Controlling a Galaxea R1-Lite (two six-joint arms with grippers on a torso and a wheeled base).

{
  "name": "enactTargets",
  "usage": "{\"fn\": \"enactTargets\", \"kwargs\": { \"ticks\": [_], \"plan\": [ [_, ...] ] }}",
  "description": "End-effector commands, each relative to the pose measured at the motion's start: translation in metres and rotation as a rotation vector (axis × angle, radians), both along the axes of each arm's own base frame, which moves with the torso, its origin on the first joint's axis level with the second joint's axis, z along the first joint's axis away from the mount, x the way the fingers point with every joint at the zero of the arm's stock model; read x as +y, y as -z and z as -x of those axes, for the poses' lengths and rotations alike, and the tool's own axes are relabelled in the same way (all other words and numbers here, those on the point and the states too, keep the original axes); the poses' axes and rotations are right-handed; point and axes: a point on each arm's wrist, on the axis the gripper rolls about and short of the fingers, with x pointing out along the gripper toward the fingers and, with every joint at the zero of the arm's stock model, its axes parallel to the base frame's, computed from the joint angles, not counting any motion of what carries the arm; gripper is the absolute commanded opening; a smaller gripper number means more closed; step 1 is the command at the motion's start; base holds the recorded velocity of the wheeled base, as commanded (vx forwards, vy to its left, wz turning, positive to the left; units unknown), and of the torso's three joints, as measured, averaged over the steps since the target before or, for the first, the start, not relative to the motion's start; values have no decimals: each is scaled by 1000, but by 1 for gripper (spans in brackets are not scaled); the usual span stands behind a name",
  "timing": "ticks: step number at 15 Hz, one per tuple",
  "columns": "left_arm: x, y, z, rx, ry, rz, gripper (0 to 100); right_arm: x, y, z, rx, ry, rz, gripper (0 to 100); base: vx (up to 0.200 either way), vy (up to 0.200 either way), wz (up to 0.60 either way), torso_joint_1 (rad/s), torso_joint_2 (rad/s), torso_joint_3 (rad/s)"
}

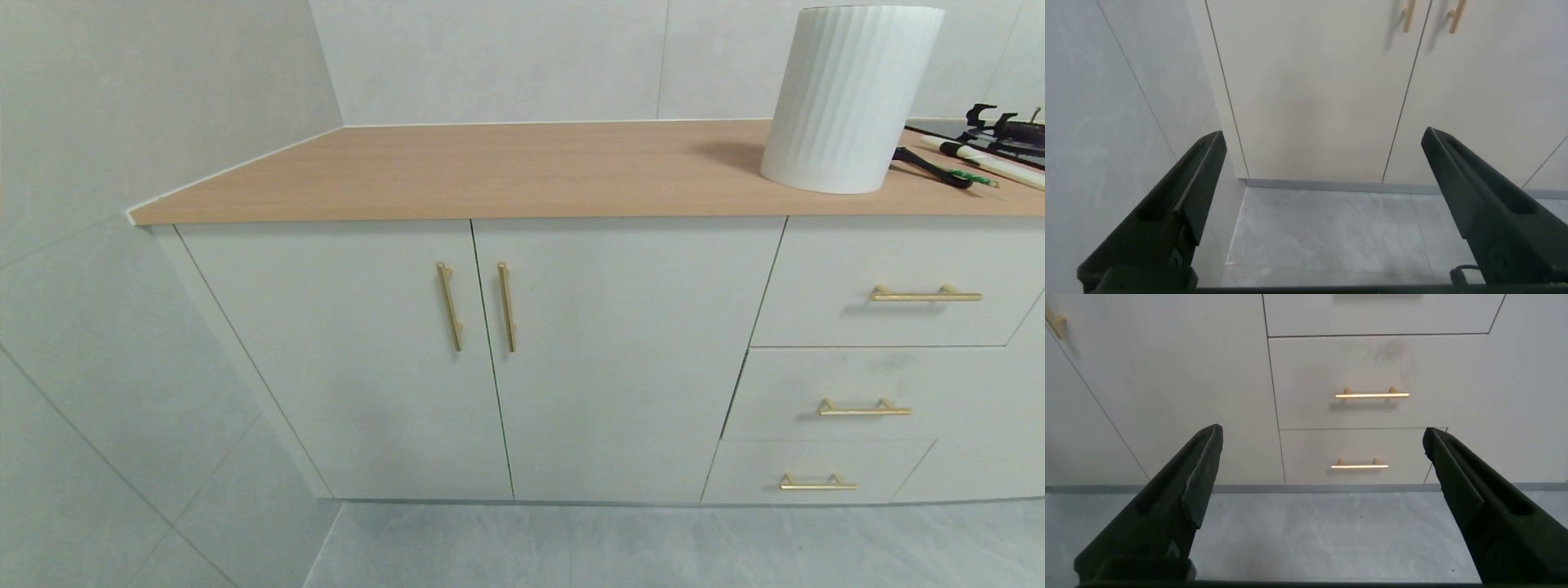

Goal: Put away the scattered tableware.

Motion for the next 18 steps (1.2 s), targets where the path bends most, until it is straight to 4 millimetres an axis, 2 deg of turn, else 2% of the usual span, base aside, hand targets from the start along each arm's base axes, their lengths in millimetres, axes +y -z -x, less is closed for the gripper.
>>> {"fn": "enactTargets", "kwargs": {
  "ticks": [1,6,18],
  "plan": [
    [0,0,0,1,-1,-2,100,0,0,0,2,0,1,100,0,0,0,0,0,0],
    [0,0,0,1,-1,-3,100,0,0,0,4,0,1,100,0,0,0,0,0,0],
    [0,0,0,1,1,-7,100,0,0,0,4,-1,1,100,0,-200,0,2,1,2]
  ]
}}
